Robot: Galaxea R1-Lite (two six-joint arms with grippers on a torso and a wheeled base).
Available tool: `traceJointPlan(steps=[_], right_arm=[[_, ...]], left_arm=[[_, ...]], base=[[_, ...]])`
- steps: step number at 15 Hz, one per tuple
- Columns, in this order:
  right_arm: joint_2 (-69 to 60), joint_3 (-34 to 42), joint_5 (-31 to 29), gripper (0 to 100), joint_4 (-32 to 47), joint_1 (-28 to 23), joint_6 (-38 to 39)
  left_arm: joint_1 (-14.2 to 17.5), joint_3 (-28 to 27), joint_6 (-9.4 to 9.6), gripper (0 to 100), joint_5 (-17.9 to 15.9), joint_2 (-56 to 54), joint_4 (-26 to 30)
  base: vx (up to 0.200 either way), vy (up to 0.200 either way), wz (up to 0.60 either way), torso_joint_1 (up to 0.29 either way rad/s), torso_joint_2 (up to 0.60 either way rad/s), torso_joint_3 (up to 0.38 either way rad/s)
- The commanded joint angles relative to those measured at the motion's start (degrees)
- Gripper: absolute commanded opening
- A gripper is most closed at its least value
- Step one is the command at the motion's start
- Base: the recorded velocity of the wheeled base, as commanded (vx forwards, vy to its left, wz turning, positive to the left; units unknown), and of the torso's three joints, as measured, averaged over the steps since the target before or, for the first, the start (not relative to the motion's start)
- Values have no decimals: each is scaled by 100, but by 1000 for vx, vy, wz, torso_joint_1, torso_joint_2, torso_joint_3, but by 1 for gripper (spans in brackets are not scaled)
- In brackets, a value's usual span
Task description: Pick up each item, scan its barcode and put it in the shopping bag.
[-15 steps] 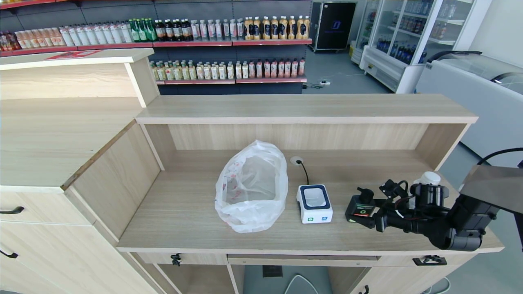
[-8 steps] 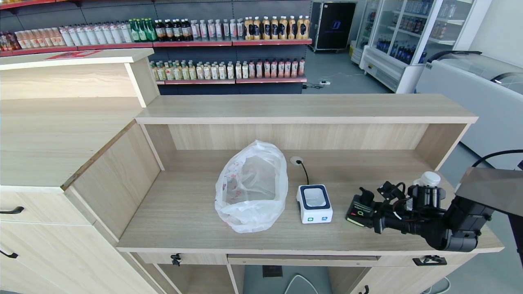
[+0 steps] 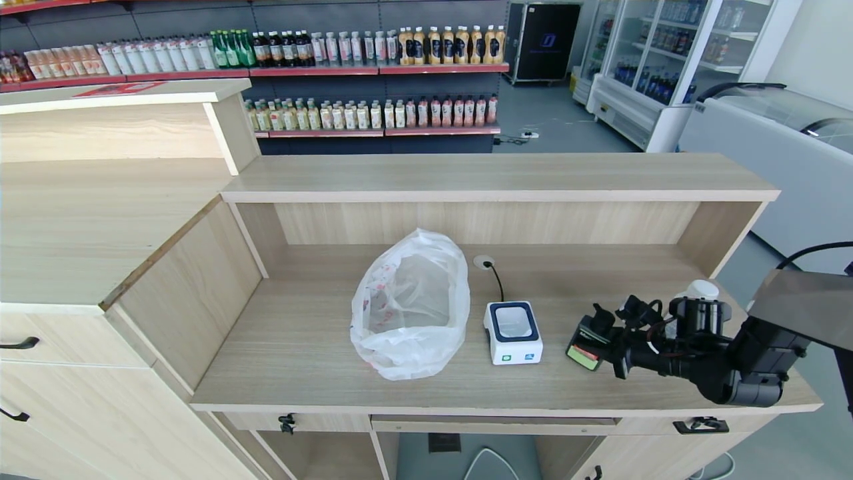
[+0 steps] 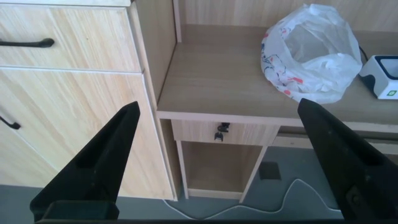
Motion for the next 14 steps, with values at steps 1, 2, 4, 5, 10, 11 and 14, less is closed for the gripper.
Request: traceJointPlan(steps=[1,2,4,5,10,11,14], right_arm=[[-576,65,53,0,16,-36,-337],[-831,126,53,0,16,-36,-443],[-1965,610,115,0,86,78,-513],[-2844,1005,97,0,121,377,-530],[-4997,1990,-1186,0,-19,1722,-2605],[-5226,2165,-1160,0,-11,1783,-3167],[-5867,2701,-835,0,-72,1739,-5048]], left_arm=[[2,0,-2,100,5,-2,0],[2,0,-2,100,5,-2,0],[2,0,-2,100,5,-2,0],[2,0,-2,100,5,-2,0],[2,0,-2,100,-3,-2,0],[2,0,-2,100,5,-2,0],[2,0,-2,100,-3,-2,0]], base=[[0,0,0,0,0,0],[0,0,0,0,0,0],[0,0,0,0,0,0],[0,0,0,0,0,0],[0,0,0,0,0,0],[0,0,0,0,0,0],[0,0,0,0,0,0]])
